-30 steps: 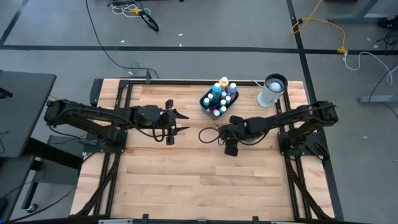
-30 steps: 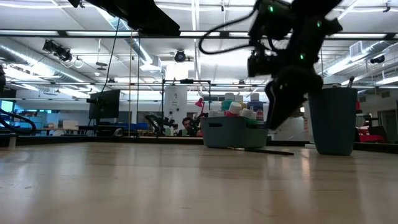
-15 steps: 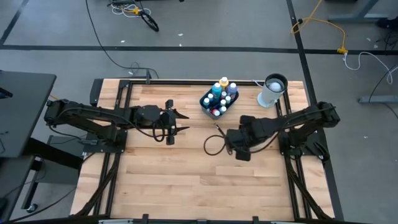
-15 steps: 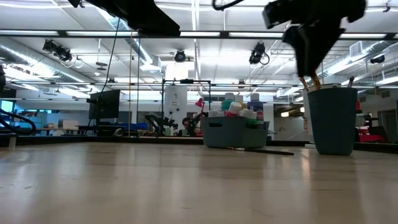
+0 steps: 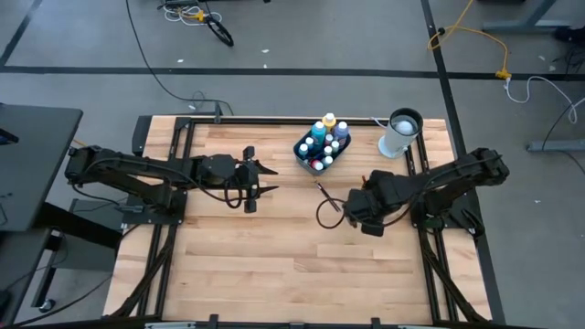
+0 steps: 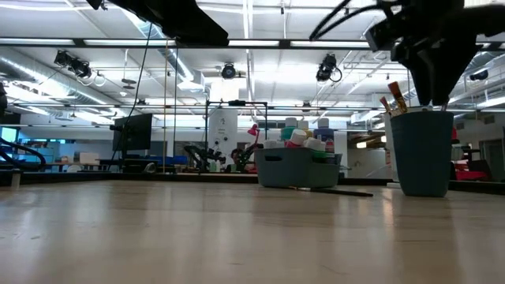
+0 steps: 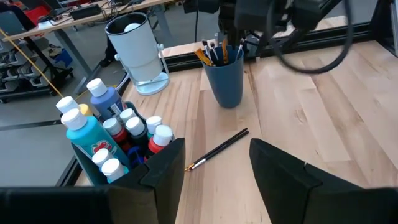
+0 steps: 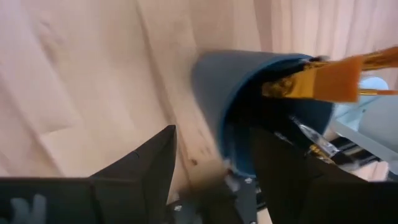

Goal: Pick & Place Paint Supplies
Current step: Move the blue cup to the center of the table

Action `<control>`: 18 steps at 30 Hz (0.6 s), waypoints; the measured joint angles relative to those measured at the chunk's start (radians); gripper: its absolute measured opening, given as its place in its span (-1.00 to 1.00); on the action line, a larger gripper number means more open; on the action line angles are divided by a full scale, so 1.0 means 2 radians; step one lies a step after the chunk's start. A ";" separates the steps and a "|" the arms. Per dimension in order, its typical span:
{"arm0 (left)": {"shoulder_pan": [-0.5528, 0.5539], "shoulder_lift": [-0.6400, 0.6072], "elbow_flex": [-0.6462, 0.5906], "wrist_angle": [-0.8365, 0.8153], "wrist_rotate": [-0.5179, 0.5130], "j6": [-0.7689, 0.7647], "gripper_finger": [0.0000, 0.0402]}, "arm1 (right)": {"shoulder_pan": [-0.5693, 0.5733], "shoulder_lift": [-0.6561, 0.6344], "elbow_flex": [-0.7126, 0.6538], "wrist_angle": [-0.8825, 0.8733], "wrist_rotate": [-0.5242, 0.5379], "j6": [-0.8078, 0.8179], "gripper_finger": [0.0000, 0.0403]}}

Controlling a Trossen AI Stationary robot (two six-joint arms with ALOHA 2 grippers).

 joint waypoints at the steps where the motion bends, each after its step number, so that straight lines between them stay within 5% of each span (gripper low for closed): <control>1: 0.000 0.000 0.000 0.000 0.000 0.000 -0.06 | -0.004 0.000 -0.006 0.001 0.003 -0.003 0.01; 13: 0.000 0.000 0.000 0.000 0.000 0.002 -0.06 | -0.035 0.000 -0.043 0.057 0.005 -0.044 0.00; 18: 0.000 0.000 0.000 0.000 0.000 0.002 -0.06 | -0.040 0.000 -0.043 0.062 0.000 -0.052 -0.21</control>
